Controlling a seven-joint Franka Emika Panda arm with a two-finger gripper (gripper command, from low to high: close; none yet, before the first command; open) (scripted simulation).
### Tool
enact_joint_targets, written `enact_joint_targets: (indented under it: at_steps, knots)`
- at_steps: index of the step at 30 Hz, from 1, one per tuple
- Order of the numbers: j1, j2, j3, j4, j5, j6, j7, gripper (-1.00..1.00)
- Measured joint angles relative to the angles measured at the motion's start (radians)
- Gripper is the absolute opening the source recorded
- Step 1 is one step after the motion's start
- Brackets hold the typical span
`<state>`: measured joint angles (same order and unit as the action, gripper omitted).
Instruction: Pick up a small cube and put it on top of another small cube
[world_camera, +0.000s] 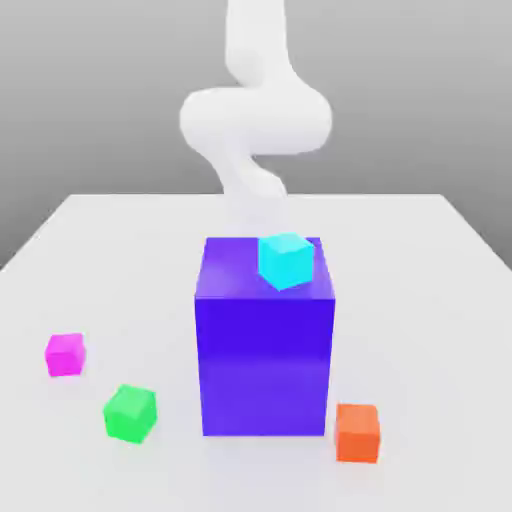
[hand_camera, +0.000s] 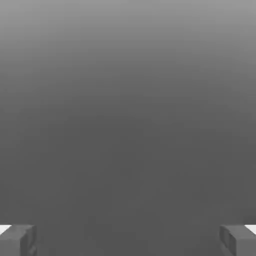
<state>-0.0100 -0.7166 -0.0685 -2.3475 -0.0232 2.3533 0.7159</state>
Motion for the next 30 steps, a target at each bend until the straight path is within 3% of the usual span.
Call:
enact_joint_targets:
  at_steps: [13,20,23,30]
  knots:
    - [-0.075,0.435,-0.406,-0.251,-0.035,0.285,-0.513,0.0]
    - [-0.153,0.694,-0.575,-0.385,0.098,0.436,-0.893,0.0]
    - [-0.235,0.809,-0.544,-0.419,0.227,0.497,-1.077,0.0]
    - [-0.494,1.031,-0.21,-0.362,0.593,0.638,-1.371,0.0]
